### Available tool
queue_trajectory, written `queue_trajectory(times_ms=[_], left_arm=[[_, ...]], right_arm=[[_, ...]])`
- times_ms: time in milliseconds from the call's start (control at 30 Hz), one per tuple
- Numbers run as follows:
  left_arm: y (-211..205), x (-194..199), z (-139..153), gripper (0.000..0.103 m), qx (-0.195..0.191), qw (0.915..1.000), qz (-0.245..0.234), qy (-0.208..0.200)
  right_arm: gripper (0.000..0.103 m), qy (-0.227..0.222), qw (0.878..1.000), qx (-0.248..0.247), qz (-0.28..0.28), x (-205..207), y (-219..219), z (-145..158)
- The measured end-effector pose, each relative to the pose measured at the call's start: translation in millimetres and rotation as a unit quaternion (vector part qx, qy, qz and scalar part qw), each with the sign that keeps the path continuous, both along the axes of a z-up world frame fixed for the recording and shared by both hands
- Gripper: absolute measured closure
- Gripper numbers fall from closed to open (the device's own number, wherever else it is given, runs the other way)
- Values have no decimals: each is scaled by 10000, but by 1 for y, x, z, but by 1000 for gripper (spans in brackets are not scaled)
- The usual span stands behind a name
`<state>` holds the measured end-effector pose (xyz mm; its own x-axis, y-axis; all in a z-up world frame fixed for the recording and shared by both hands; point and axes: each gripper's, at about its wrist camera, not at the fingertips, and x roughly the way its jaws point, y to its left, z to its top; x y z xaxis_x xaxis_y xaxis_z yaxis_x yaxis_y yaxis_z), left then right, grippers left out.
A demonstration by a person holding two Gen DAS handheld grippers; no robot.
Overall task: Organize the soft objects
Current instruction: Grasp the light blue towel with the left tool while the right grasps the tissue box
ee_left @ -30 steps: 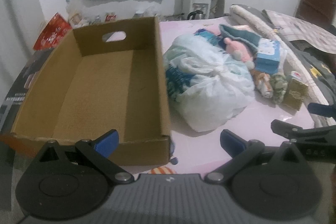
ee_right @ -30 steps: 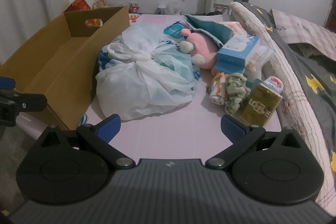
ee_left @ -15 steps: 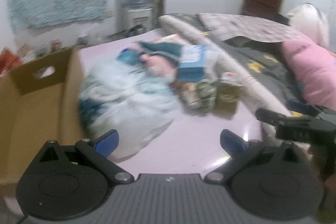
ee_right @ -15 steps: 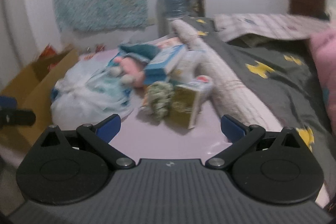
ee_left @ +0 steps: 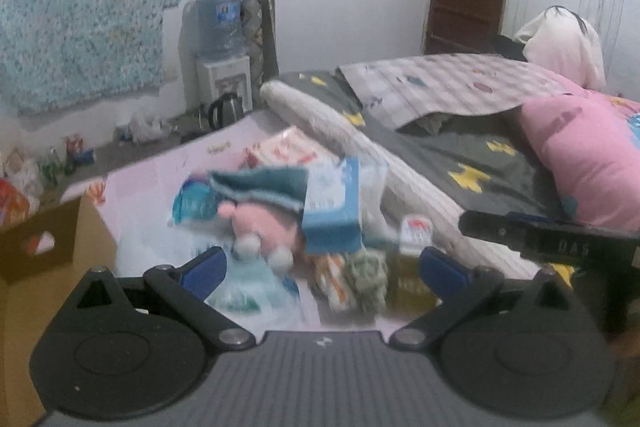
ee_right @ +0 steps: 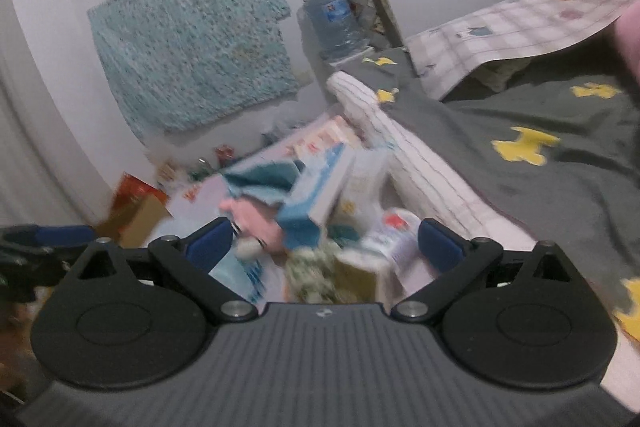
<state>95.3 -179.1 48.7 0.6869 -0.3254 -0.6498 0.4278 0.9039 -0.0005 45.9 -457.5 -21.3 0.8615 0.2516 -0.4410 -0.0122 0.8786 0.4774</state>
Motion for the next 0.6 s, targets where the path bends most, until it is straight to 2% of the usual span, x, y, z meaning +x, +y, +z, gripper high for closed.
queue_trajectory(times_ms=[133, 200, 300, 433, 533, 600], left_arm=[[-15, 37, 0, 0, -14, 9997, -201, 133], [-22, 58, -3, 3, -29, 9991, -288, 295], [-25, 82, -3, 4, -5, 9989, -284, 363], [-18, 115, -2, 4, 14, 9989, 24, 475], [-4, 149, -4, 5, -233, 9955, 362, 838], [7, 175, -8, 5, -459, 9900, 664, 1157]], right_arm=[[12, 42, 9995, 320, 9, 43, -13, 1], [23, 206, 9987, 467, -35, 65, -21, -1], [33, 462, 9952, 860, 48, 92, -31, -10], [38, 634, 9904, 1201, 268, 115, -32, -17], [39, 656, 9904, 1133, 441, 127, -22, -19], [39, 719, 9900, 1090, 530, 134, -15, -22]])
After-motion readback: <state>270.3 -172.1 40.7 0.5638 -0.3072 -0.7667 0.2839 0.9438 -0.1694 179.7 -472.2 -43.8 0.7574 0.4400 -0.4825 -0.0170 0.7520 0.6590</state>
